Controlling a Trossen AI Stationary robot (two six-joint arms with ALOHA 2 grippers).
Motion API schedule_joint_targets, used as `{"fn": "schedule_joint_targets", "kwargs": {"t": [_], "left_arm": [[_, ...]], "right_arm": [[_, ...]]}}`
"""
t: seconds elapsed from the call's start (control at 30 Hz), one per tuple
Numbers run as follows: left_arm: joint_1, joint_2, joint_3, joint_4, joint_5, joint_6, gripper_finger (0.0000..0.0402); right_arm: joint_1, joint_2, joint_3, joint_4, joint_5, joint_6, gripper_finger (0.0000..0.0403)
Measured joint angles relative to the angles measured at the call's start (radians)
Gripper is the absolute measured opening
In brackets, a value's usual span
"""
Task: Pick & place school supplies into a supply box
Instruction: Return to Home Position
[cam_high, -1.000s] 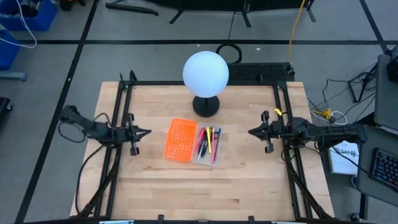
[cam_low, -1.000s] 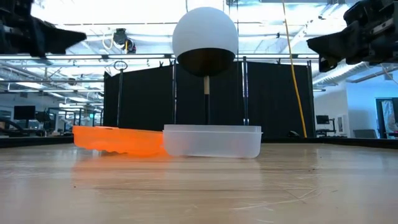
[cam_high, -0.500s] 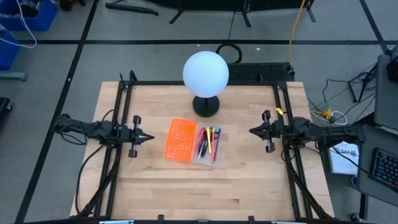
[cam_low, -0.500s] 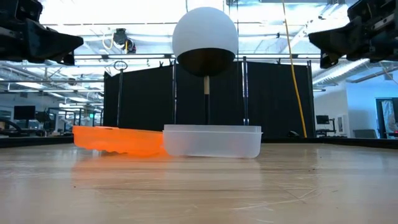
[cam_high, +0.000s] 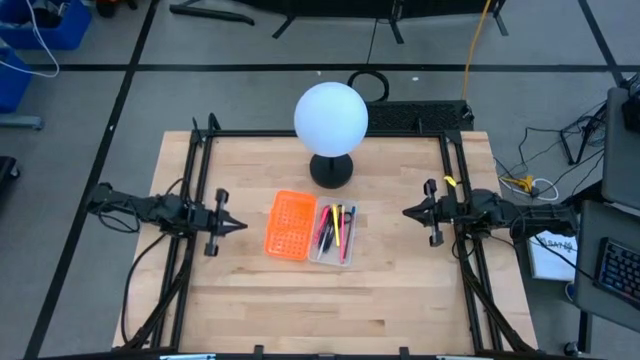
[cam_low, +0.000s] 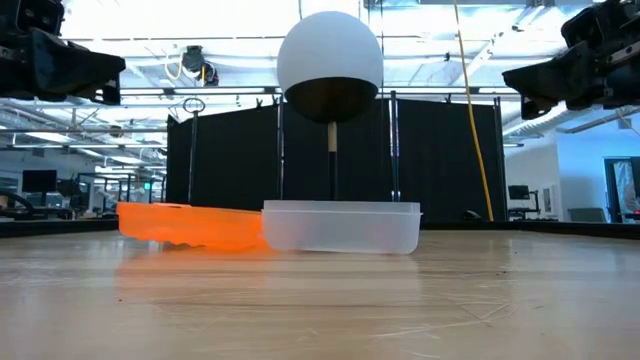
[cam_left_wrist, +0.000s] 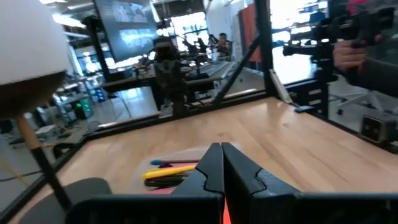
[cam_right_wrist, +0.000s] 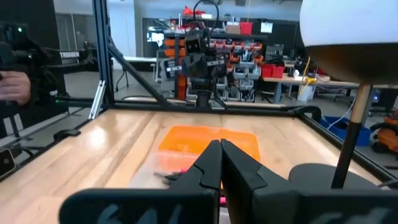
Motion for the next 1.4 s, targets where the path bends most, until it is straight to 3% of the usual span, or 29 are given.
{"fn": "schedule_joint_targets", "kwargs": {"t": [0.73,1.07,1.4], "left_arm": [[0.000,0.091,-0.002,0.001,0.015,-0.167,0.0002],[0.000,0.091,-0.005,0.057,0.013,-0.186,0.0049],[0.000,0.091,-0.005,0.059,0.013,-0.185,0.0057]], "right_arm": [[0.000,0.020,-0.038,-0.031,0.006,0.060,0.0000],[0.000,0.020,-0.038,-0.028,0.000,0.062,0.0000],[0.000,0.020,-0.038,-0.028,0.000,0.062,0.0000]]}}
